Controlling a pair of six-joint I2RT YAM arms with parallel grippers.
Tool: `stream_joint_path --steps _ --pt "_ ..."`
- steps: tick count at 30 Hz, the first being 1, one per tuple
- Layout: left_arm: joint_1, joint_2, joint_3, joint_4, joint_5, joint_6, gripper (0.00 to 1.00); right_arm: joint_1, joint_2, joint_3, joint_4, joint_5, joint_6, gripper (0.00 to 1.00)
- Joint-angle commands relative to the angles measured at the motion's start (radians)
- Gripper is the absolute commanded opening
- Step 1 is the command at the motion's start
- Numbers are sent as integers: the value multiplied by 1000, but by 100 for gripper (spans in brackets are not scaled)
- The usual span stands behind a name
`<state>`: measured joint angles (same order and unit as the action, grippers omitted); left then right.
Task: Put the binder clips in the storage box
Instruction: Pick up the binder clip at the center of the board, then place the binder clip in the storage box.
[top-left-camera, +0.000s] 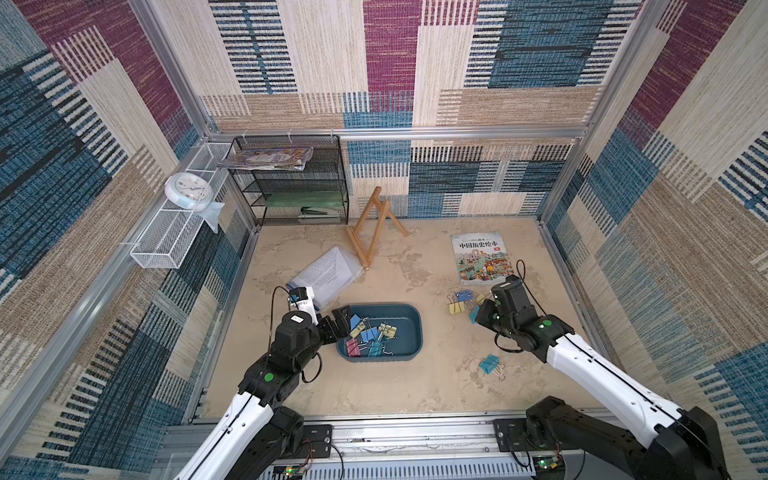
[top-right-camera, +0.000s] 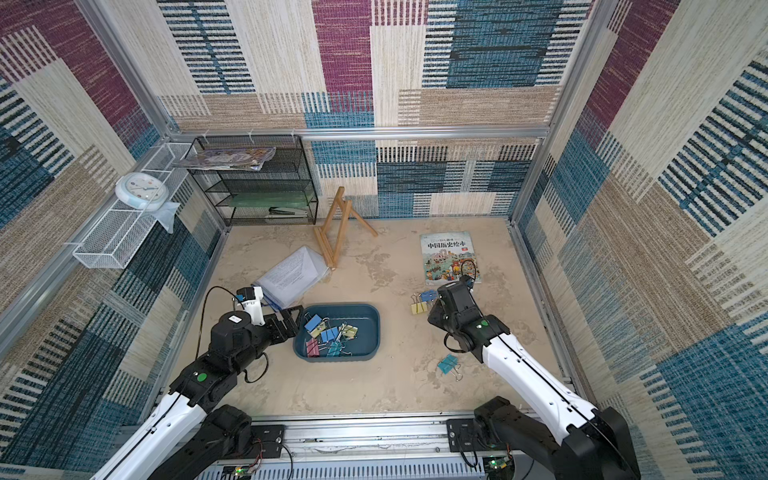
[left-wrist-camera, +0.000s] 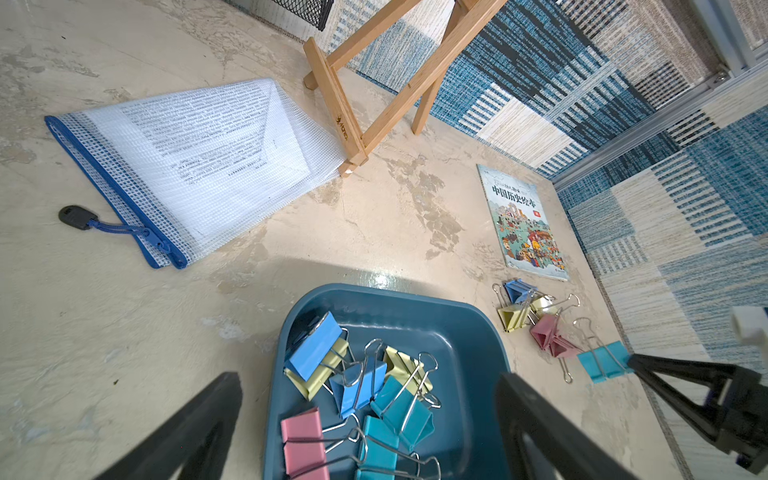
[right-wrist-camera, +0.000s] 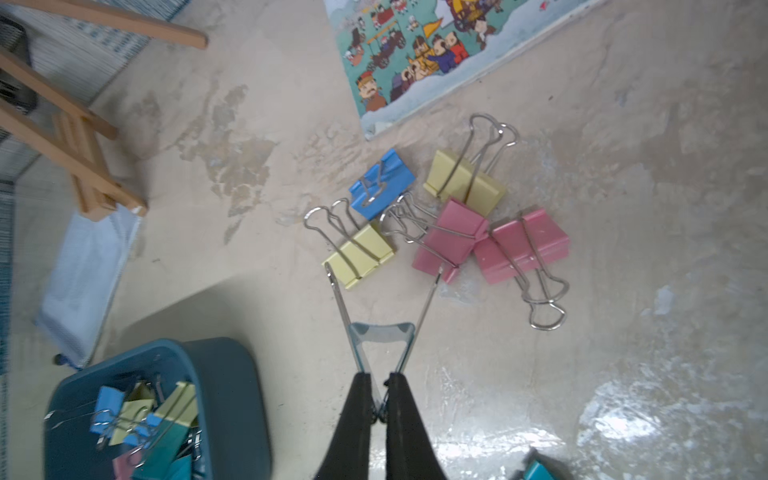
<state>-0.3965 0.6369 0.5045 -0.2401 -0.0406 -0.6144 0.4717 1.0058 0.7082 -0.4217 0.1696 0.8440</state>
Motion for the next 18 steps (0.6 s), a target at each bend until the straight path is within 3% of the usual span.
stream_joint_path --steps 1,9,18 --pt "1 2 1 26 5 0 99 20 -36 19 29 -99 52 2" --pt "1 24 3 47 18 -13 99 263 20 60 196 -100 187 2" --pt "1 43 15 34 27 1 99 524 316 193 393 -5 203 2"
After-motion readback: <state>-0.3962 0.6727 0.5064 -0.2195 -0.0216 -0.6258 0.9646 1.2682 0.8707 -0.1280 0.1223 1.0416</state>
